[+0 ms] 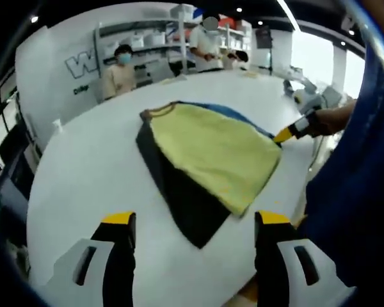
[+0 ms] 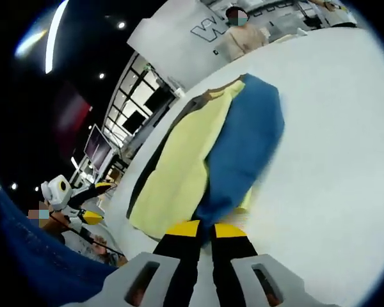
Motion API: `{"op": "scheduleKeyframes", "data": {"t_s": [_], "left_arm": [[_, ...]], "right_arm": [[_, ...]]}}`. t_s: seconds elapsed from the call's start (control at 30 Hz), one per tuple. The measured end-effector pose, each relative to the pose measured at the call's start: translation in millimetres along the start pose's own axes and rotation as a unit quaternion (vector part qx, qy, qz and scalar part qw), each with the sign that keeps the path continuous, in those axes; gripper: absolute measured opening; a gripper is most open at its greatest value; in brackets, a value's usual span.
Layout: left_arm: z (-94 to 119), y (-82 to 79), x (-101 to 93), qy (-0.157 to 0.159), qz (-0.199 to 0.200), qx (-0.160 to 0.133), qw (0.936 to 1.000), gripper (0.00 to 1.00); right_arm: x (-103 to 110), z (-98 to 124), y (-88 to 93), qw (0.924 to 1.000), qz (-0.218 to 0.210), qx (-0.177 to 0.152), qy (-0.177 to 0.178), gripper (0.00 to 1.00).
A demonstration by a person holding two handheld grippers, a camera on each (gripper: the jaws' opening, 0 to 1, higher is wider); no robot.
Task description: Fold the garment on the visible template until the final outline fits inside the template.
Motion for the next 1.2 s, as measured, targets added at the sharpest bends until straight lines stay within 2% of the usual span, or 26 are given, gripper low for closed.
{"op": "scheduleKeyframes", "data": {"t_s": [0.23, 0.27, 0.43, 0.67, 0.8, 0.87, 0.9, 0.93, 1.0, 1.03, 1.07, 1.13, 1.17, 1.2], "left_arm": [[1, -5.1, -3.2, 0.000, 0.004, -0.001, 1.0000, 0.72], [0, -4.2, -2.6, 0.004, 0.002, 0.000, 1.0000, 0.72], [-2, -5.4, -7.7, 0.010, 0.000, 0.005, 0.9999, 0.72], [-4, -3.6, -8.7, 0.013, -0.002, 0.008, 0.9999, 0.72], [-5, -3.8, -9.0, 0.013, 0.002, 0.007, 0.9999, 0.71], [-6, -3.7, -8.3, 0.014, 0.003, 0.007, 0.9999, 0.71], [-6, -3.8, -8.2, 0.014, 0.003, 0.007, 0.9999, 0.71], [-7, -3.5, -6.6, 0.014, 0.002, 0.008, 0.9999, 0.70], [-7, -3.8, -6.6, 0.013, 0.002, 0.008, 0.9999, 0.70], [-7, -4.3, -7.1, 0.013, 0.002, 0.009, 0.9999, 0.70], [-8, -4.6, -7.1, 0.013, 0.001, 0.009, 0.9999, 0.70], [-9, -7.3, -9.0, 0.012, -0.001, 0.010, 0.9999, 0.70], [-9, -7.9, -9.0, 0.012, -0.001, 0.010, 0.9999, 0.70], [-9, -8.6, -9.1, 0.011, -0.001, 0.010, 0.9999, 0.70]], "right_arm": [[2, 5, -5.2, 1.0000, -0.004, -0.005, -0.004, 0.00], [9, 11, -12.0, 0.9999, -0.005, -0.009, -0.013, 0.00], [9, 30, -33.5, 0.9987, -0.019, -0.034, -0.033, 0.00], [3, 59, -63.0, 0.9972, -0.020, -0.063, -0.033, 0.00], [-12, 88, -93.6, 0.9920, -0.043, -0.114, -0.032, 0.00], [-24, 106, -111.4, 0.9866, -0.065, -0.146, -0.031, 0.00], [-25, 109, -114.6, 0.9854, -0.069, -0.152, -0.033, 0.00], [-32, 120, -127.5, 0.9795, -0.090, -0.175, -0.043, 0.00], [-37, 127, -136.9, 0.9747, -0.107, -0.189, -0.051, 0.00], [-40, 136, -148.8, 0.9692, -0.122, -0.207, -0.054, 0.00], [-43, 139, -154.8, 0.9675, -0.123, -0.215, -0.054, 0.00], [-52, 144, -163.7, 0.9697, -0.113, -0.211, -0.047, 0.00], [-62, 148, -172.6, 0.9719, -0.102, -0.210, -0.024, 0.00], [-65, 149, -176.8, 0.9720, -0.102, -0.211, -0.024, 0.00]]}}
Point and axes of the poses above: the point that each gripper's makers call its tool centre point, and the gripper's own axes: z roughly backward along the fingers, x roughly to its left, y roughly out of its underside, the point moved 6 cm from there along z, roughly backward along the fingers, and after that the axes turned 9 degrees about x, right-handed, at the moved point
